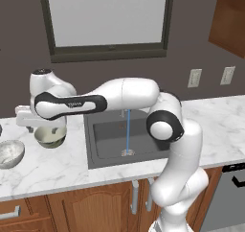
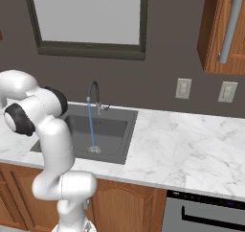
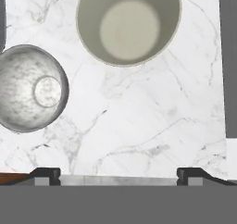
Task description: Rinse each bowl for a few seconds and place them down in the sink or on the counter.
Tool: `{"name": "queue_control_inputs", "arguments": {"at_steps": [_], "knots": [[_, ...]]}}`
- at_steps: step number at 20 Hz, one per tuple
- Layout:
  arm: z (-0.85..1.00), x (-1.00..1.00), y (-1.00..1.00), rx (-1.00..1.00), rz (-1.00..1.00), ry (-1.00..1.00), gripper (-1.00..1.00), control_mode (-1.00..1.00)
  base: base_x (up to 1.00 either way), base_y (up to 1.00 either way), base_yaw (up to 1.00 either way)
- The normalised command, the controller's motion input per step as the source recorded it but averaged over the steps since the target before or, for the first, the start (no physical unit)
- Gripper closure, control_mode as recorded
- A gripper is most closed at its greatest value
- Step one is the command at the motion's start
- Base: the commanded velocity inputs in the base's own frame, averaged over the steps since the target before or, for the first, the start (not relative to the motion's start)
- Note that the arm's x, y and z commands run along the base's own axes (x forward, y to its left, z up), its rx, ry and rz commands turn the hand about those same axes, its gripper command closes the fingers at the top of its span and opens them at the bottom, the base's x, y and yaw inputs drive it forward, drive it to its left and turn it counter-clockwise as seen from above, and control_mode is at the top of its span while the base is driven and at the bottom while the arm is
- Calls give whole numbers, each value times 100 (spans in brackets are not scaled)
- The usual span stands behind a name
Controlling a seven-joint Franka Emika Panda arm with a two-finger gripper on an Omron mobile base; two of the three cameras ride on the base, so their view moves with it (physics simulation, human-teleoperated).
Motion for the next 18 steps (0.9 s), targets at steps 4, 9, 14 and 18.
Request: {"name": "queue_control_inputs", "arguments": {"at_steps": [4, 9, 14, 18], "knots": [[-11, 0, 12, 0, 0, 0, -100, -100, 0, 0, 0], [-8, 0, 13, 0, 0, 0, -100, -100, 0, 0, 0], [-12, 0, 14, 0, 0, 0, -100, -100, 0, 0, 0], [-13, 0, 11, 0, 0, 0, -100, -100, 0, 0, 0]]}}
